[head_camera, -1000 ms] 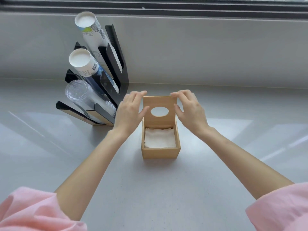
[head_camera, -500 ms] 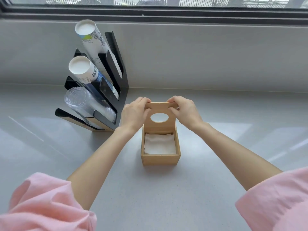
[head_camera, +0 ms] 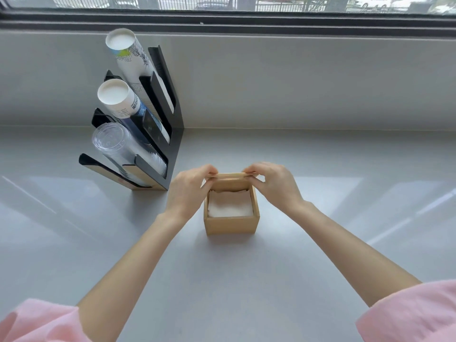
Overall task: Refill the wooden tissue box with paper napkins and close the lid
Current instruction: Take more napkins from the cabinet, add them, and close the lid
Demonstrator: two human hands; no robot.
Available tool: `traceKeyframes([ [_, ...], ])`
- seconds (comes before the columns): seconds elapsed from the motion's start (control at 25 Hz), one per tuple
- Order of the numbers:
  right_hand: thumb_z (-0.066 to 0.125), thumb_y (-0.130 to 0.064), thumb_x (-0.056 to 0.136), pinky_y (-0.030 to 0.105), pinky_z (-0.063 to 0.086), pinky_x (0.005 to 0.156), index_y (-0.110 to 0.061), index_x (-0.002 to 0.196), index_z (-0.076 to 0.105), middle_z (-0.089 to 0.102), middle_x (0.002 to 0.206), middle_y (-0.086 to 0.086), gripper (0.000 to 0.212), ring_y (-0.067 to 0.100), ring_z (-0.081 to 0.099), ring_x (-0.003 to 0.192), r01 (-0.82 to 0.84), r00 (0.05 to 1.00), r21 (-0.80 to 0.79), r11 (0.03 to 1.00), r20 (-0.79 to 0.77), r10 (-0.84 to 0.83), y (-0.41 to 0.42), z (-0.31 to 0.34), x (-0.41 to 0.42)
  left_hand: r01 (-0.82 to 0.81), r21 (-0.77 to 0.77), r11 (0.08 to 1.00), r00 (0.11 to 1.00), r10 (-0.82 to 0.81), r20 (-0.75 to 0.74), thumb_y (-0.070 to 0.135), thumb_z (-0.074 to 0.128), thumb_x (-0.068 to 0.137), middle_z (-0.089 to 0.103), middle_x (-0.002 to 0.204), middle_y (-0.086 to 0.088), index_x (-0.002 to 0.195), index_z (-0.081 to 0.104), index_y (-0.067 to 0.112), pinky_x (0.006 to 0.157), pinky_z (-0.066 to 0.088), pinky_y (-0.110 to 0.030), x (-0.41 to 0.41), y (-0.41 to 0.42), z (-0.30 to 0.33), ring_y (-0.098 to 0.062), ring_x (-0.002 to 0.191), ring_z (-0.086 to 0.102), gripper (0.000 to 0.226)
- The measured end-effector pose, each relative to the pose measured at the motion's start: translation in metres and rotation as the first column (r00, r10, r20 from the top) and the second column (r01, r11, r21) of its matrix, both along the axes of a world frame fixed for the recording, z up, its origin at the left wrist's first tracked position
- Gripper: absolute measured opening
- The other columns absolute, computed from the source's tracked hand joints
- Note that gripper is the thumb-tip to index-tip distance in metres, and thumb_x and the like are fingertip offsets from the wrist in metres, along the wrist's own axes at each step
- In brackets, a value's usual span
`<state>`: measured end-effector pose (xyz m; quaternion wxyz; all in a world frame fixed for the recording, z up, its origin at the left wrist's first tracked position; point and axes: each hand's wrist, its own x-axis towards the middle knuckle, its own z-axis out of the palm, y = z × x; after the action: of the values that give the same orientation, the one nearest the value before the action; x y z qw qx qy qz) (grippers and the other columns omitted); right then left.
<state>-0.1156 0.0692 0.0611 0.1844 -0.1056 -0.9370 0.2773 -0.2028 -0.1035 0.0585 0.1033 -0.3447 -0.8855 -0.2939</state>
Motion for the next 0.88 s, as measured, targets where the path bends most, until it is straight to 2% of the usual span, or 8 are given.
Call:
traceKeyframes([
  [0.16, 0.058, -0.026, 0.087, 0.035, 0.056, 0.071, -0.022, 0.1, 0.074, 0.075, 0.103, -0.004, 0.021, 0.02, 0.07, 0.09, -0.024, 0.997, 0.035, 0.999, -0.067, 0.026, -0.007, -0.019, 0.024, 0.098, 0.054, 0.994, 0.995, -0.097, -0.018, 0.024, 0.055, 0.083, 0.075, 0.09, 0.002, 0.095, 0.07, 0.015, 0.066, 0.049, -0.026, 0.009, -0.017, -0.02, -0.015, 0.084, 0.067, 0.021],
  [0.28, 0.048, -0.039, 0.085, 0.027, 0.055, 0.071, -0.024, 0.101, 0.073, 0.073, 0.107, -0.007, 0.033, 0.014, 0.069, 0.094, -0.036, 0.997, 0.062, 0.997, -0.073, 0.041, -0.012, -0.032, 0.036, 0.159, 0.088, 0.983, 0.987, -0.162, 0.018, 0.035, 0.046, 0.083, 0.073, 0.103, 0.005, 0.102, 0.07, 0.02, 0.075, 0.055, -0.028, 0.015, -0.027, -0.038, -0.004, 0.097, 0.06, 0.034],
  [0.44, 0.045, -0.033, 0.085, 0.026, 0.057, 0.074, -0.021, 0.099, 0.074, 0.074, 0.107, -0.004, 0.034, 0.015, 0.069, 0.098, -0.022, 0.993, 0.12, 0.992, -0.116, 0.036, -0.019, -0.053, 0.046, 0.175, 0.046, 0.983, 0.984, -0.176, 0.017, 0.037, 0.045, 0.083, 0.071, 0.111, 0.004, 0.105, 0.071, 0.02, 0.084, 0.055, -0.03, 0.02, -0.034, -0.057, -0.007, 0.107, 0.06, 0.038],
  [0.64, 0.048, -0.03, 0.085, 0.028, 0.056, 0.08, -0.02, 0.1, 0.074, 0.073, 0.11, -0.002, 0.031, 0.017, 0.067, 0.104, -0.006, 0.994, 0.087, 0.996, -0.111, 0.015, -0.025, -0.07, 0.05, 0.229, 0.031, 0.973, 0.973, -0.23, 0.035, 0.029, 0.043, 0.086, 0.068, 0.117, -0.002, 0.111, 0.067, 0.012, 0.091, 0.05, -0.037, 0.024, -0.037, -0.074, -0.009, 0.116, 0.051, 0.039],
  [0.76, 0.06, -0.018, 0.082, 0.029, 0.055, 0.084, -0.019, 0.101, 0.074, 0.072, 0.111, -0.001, 0.024, 0.018, 0.067, 0.106, -0.008, 0.994, 0.109, 0.994, -0.104, 0.019, -0.025, -0.077, 0.052, 0.246, 0.014, 0.969, 0.969, -0.247, 0.021, 0.026, 0.041, 0.087, 0.067, 0.12, -0.002, 0.113, 0.066, 0.012, 0.091, 0.048, -0.03, 0.024, -0.039, -0.082, -0.009, 0.119, 0.047, 0.038],
  [0.88, 0.062, -0.012, 0.079, 0.023, 0.047, 0.088, -0.017, 0.101, 0.074, 0.072, 0.11, 0.001, 0.026, 0.019, 0.066, 0.106, 0.023, 0.991, 0.093, 0.995, -0.133, -0.01, -0.027, -0.081, 0.052, 0.265, 0.034, 0.964, 0.962, -0.267, 0.052, 0.022, 0.04, 0.088, 0.065, 0.122, -0.006, 0.115, 0.064, 0.008, 0.096, 0.038, -0.025, 0.023, -0.039, -0.085, -0.01, 0.122, 0.042, 0.039],
])
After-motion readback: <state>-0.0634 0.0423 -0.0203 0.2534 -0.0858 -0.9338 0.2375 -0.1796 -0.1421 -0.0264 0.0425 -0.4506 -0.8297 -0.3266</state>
